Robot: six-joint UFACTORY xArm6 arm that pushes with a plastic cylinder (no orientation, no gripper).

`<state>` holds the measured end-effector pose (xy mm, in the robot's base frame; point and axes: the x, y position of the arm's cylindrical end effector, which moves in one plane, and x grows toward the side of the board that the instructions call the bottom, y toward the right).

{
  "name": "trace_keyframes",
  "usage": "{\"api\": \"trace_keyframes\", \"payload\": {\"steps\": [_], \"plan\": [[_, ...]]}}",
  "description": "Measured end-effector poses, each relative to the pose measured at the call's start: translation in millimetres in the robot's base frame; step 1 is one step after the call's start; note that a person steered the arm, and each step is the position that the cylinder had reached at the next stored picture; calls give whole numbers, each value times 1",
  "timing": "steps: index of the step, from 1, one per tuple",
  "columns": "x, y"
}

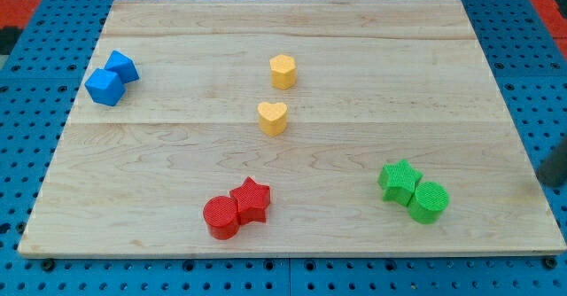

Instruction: Adjust the green circle diagonally bottom left to the green star

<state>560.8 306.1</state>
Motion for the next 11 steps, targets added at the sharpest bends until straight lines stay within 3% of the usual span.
{"api": "trace_keyframes", "payload": {"steps": [2,6,7,9,10,11], "plan": [[29,-83],[-54,-159],[-55,-154],[-10,-85],[9,-113],[9,-177]]}}
